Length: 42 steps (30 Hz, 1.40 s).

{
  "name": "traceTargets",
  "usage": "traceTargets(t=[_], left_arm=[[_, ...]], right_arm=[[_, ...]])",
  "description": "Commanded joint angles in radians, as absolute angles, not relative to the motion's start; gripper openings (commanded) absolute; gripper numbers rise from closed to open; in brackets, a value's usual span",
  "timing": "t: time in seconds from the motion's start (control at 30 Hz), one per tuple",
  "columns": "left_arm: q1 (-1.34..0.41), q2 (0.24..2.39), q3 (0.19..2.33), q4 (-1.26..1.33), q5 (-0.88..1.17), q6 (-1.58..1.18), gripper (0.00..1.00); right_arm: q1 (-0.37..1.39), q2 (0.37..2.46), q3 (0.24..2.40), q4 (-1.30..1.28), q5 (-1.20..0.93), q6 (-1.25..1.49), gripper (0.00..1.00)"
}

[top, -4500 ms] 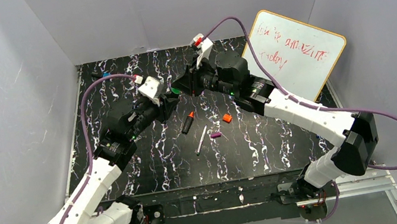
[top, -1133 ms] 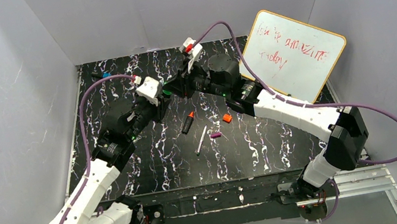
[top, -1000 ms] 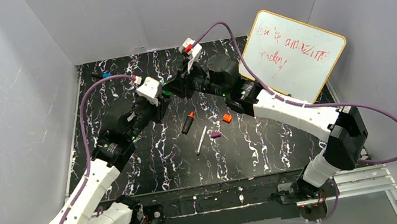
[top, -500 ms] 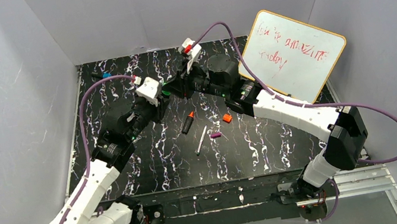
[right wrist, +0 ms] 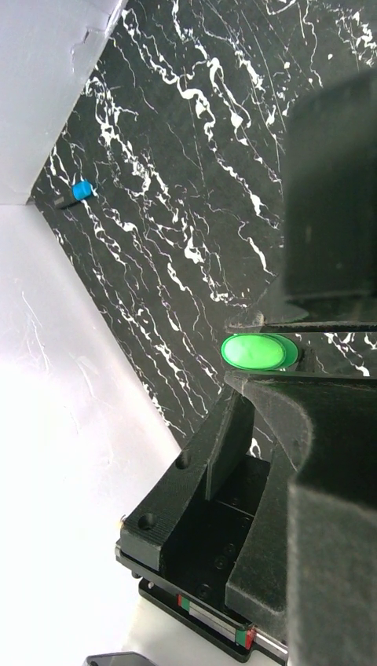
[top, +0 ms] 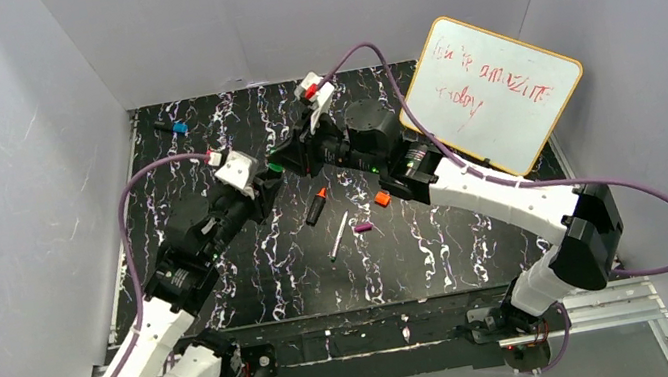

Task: Insert the pens into the pen caps

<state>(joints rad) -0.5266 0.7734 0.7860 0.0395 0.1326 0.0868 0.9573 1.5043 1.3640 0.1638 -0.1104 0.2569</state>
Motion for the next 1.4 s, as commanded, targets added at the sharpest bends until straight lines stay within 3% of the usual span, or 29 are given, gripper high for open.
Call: traceTargets(t=[0.0, 0.13, 0.2, 0.5, 0.67, 0.87, 1.03, 1.3, 1.37], left_arm=[[-0.531, 0.670, 0.777, 0.234, 0.122, 0.057, 0.00], [-0.530, 0.648, 0.776, 0.209, 0.102, 0.066, 0.00], [-0.530, 0.652, 0.784, 0.199, 0.103, 0.073, 0.00], [-0.530, 0.689, 0.764, 0.191, 0.162, 0.058, 0.00], [-0.530, 0.713, 0.739, 0.169, 0.217, 0.038, 0.00], [-0.531, 0.700, 0.717, 0.172, 0.196, 0.030, 0.00], [-0.531, 0.698, 0.721, 0.173, 0.152, 0.054, 0.00], [-0.531, 0.714, 0.738, 0.183, 0.109, 0.080, 0.00], [-0.531, 0.717, 0.742, 0.183, 0.102, 0.083, 0.00]], right_arm=[[0.985, 1.529, 1.360, -0.034, -0.128, 0.246, 0.01], [0.985, 1.544, 1.370, -0.034, -0.155, 0.248, 0.01], [0.985, 1.546, 1.371, -0.031, -0.163, 0.252, 0.09], [0.985, 1.545, 1.402, -0.028, -0.163, 0.252, 0.72], [0.985, 1.554, 1.456, -0.031, -0.137, 0.240, 0.83], [0.985, 1.572, 1.484, -0.029, -0.154, 0.238, 0.82], [0.986, 1.573, 1.470, -0.028, -0.178, 0.247, 0.69], [0.986, 1.555, 1.453, -0.037, -0.176, 0.246, 0.29], [0.985, 1.556, 1.455, -0.042, -0.175, 0.245, 0.14]])
